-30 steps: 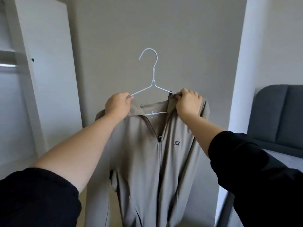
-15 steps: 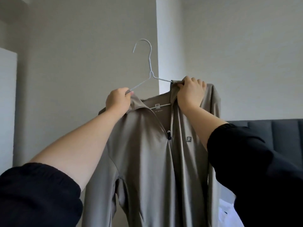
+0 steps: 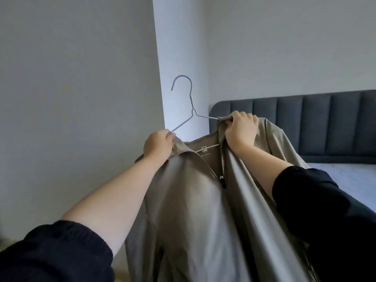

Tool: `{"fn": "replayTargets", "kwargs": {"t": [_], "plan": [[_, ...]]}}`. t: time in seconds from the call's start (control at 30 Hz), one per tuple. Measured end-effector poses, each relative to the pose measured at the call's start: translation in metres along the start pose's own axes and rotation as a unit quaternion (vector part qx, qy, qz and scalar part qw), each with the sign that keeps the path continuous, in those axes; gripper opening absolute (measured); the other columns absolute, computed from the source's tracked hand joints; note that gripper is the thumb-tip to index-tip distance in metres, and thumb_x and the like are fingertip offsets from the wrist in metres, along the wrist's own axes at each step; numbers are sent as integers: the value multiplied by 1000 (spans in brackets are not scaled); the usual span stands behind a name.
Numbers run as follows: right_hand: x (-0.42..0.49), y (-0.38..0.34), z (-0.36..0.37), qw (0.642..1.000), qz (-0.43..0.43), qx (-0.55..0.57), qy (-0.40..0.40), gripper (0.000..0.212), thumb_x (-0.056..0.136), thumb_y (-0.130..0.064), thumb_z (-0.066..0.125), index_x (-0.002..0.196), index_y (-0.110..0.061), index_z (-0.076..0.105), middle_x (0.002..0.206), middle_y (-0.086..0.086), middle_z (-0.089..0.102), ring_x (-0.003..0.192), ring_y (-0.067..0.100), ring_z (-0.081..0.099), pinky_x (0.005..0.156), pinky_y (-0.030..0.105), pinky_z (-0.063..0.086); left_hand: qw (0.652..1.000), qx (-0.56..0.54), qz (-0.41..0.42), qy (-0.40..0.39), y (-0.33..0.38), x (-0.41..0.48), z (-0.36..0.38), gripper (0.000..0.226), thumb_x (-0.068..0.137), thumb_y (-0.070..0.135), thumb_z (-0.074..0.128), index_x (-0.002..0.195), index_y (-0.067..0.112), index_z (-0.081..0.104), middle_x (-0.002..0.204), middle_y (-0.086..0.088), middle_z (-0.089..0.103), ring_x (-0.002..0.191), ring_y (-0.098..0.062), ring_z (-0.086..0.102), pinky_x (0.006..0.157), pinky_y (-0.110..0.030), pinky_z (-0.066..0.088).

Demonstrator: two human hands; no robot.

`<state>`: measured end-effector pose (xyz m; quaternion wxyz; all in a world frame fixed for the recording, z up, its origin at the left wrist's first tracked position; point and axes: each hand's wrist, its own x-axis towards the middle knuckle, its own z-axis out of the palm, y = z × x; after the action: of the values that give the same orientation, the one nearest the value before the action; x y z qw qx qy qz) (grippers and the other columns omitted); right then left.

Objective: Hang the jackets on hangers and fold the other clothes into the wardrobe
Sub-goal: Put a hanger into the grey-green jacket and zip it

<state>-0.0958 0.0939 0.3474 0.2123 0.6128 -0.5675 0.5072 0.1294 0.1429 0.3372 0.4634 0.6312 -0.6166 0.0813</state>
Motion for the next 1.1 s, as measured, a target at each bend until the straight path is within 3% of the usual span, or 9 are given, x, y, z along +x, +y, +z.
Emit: {"fn": "replayTargets", "kwargs": {"t": [0.3, 0.43, 0.57, 0.67, 0.73, 0.8, 0.9, 1.0, 1.1], "plan": [[-125, 102, 118, 979, 63, -68, -179, 12, 89, -8, 45, 95, -9, 56, 100, 13, 61, 100, 34, 48, 93, 39, 27, 989, 14, -72, -128, -76, -78, 164, 39, 99, 28, 44, 64, 15, 35, 60, 2, 41, 70, -28, 42, 56, -33, 23], [-167, 135, 164, 975, 65, -70, -199, 16, 93, -17, 47, 97, -8, 59, 101, 14, 62, 101, 34, 49, 96, 39, 27, 982, -8, -113, -154, -108, -104, 221, 35, 99, 28, 45, 68, 12, 42, 62, -1, 44, 71, -30, 44, 59, -33, 26], [-193, 158, 207, 974, 63, -79, -205, 21, 93, -21, 50, 100, -6, 65, 102, 16, 60, 100, 36, 50, 94, 42, 32, 977, -25, -130, -165, -133, -118, 268, 41, 99, 24, 46, 61, 16, 31, 61, 2, 38, 68, -26, 39, 60, -32, 24], [-207, 177, 233, 971, 53, -116, -202, 20, 89, -23, 57, 93, -6, 69, 97, 18, 56, 93, 37, 50, 83, 43, 35, 976, -31, -118, -180, -150, -121, 299, 34, 98, 20, 47, 67, 15, 36, 73, -3, 46, 74, -24, 41, 63, -30, 23], [-213, 189, 247, 965, 38, -130, -224, 21, 89, -23, 56, 91, -7, 70, 90, 17, 59, 86, 36, 53, 76, 41, 37, 975, -32, -110, -192, -159, -120, 321, 23, 97, 18, 48, 76, 10, 50, 86, -11, 56, 86, -28, 48, 69, -31, 30], [-218, 198, 260, 952, 50, -126, -275, 23, 91, -23, 50, 95, -9, 68, 89, 14, 66, 83, 36, 56, 73, 38, 39, 975, -11, -94, -200, -166, -120, 343, 17, 95, 18, 53, 102, 6, 61, 106, -15, 60, 103, -33, 49, 84, -35, 36], [-228, 203, 280, 926, 110, -123, -340, 23, 94, -21, 46, 102, -7, 62, 96, 15, 67, 89, 36, 59, 68, 36, 39, 977, 67, -40, -201, -171, -128, 367, 48, 88, 19, 61, 134, 10, 48, 134, -16, 48, 125, -34, 42, 103, -43, 34], [-240, 198, 293, 892, 152, -133, -404, 28, 95, -19, 47, 120, -6, 50, 114, 17, 61, 107, 37, 53, 77, 39, 40, 979, 66, 35, -191, -179, -154, 380, 57, 79, 9, 64, 134, 11, 48, 140, -17, 44, 132, -34, 39, 105, -53, 34], [-254, 186, 292, 927, 106, -91, -348, 33, 90, -9, 48, 122, -1, 49, 113, 18, 57, 106, 37, 50, 83, 40, 37, 985, -3, 72, -156, -191, -190, 385, 43, 71, 1, 59, 114, 7, 61, 117, -14, 57, 113, -32, 51, 95, -47, 43]]}}
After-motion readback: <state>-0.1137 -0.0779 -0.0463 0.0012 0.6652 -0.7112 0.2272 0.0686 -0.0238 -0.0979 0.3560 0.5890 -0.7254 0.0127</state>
